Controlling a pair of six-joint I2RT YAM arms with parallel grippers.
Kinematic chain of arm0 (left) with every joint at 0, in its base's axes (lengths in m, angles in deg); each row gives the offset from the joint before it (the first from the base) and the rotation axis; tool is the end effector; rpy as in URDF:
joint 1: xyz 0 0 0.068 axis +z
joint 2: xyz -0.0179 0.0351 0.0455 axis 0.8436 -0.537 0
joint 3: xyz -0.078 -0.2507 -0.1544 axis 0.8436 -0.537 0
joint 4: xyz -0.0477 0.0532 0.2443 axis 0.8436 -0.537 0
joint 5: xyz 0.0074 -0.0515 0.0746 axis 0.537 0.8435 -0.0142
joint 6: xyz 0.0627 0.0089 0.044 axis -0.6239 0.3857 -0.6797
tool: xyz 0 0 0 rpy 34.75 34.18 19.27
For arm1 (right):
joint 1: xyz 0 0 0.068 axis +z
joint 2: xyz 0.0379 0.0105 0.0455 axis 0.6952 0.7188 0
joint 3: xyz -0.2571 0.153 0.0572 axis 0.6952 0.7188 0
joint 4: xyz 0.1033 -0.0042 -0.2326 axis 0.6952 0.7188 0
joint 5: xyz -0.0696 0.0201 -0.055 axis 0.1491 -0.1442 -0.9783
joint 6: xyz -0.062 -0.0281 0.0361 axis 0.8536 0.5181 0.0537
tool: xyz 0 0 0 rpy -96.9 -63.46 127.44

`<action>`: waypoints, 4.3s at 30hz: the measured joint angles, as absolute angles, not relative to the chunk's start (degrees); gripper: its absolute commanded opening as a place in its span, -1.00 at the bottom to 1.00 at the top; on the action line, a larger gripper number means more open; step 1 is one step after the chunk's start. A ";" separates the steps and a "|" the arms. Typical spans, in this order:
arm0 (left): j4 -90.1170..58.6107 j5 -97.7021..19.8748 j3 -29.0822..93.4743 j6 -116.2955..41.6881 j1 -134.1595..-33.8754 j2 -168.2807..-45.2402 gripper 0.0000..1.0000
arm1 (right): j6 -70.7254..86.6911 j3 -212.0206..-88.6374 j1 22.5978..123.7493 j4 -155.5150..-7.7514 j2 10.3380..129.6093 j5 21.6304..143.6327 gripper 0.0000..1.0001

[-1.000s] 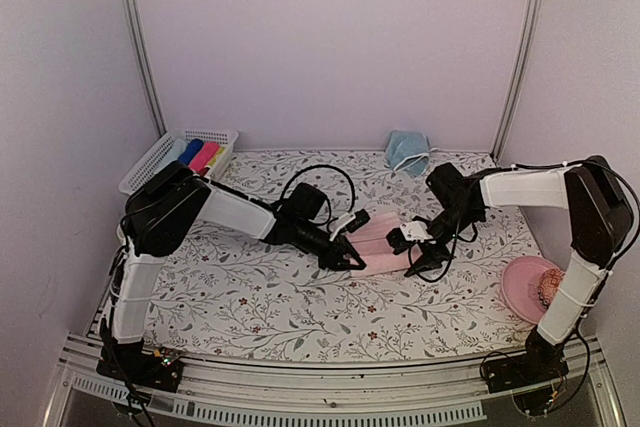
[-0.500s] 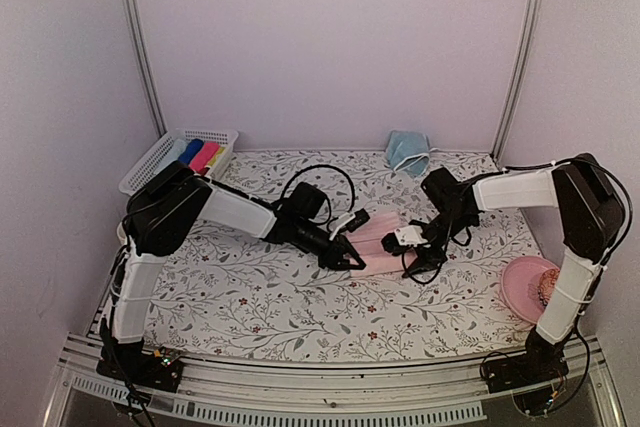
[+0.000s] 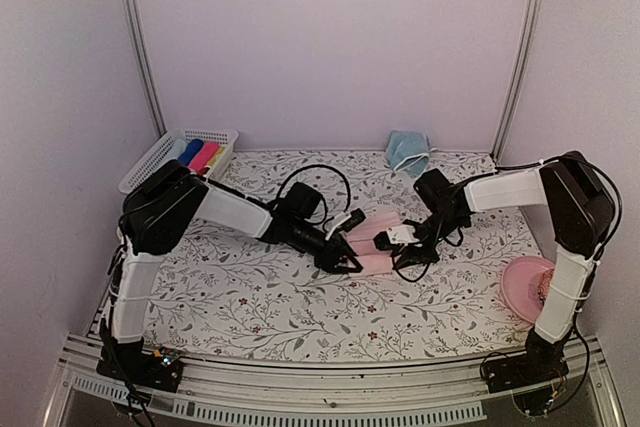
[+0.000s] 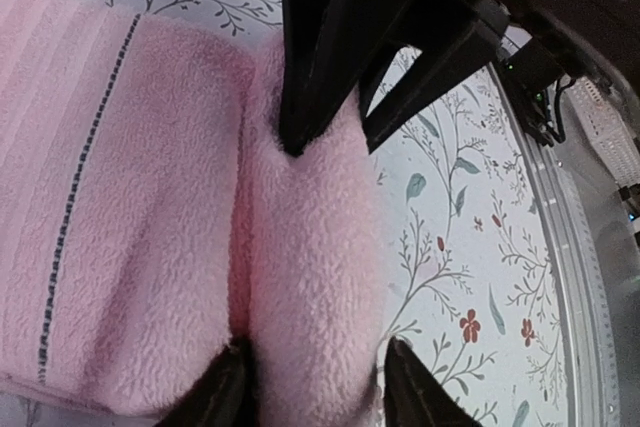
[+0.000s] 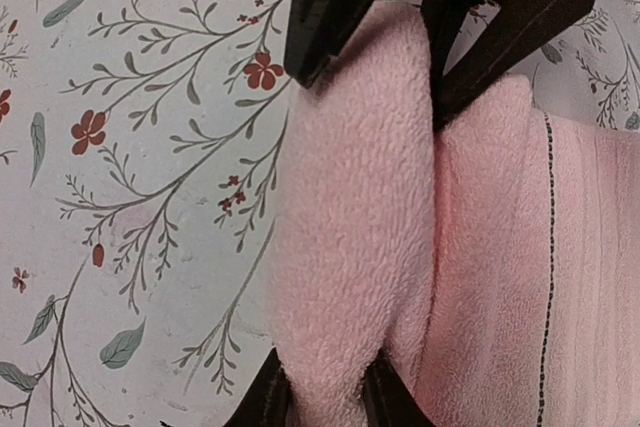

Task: Roll the towels
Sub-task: Roll the towel at the center of the board.

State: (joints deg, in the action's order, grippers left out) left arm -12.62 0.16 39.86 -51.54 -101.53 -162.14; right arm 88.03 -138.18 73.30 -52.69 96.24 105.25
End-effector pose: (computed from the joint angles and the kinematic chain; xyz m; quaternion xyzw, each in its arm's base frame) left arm 0.3209 -0.3770 0.1066 0.4749 0.7190 -0.4698 0.1917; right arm 0.2968 0.2041 0.1501 -0.7685 0.5686 0.1873 0.2260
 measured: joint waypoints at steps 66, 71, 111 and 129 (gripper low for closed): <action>5.28 -50.16 22.94 -82.12 -119.62 -152.12 -0.76 | 89.19 -159.38 70.42 -17.56 112.42 118.04 -0.30; 1.74 -48.48 24.93 -78.95 -119.27 -152.12 -0.73 | 88.66 -154.44 70.11 -22.94 107.15 116.03 -0.07; -18.48 -19.51 41.63 -59.15 -108.35 -158.51 -0.62 | 91.99 -136.65 73.30 -47.73 87.94 105.47 -0.07; -19.29 -21.04 41.13 -59.98 -108.32 -157.81 0.13 | 89.60 -137.04 73.41 -51.44 92.66 101.08 -0.53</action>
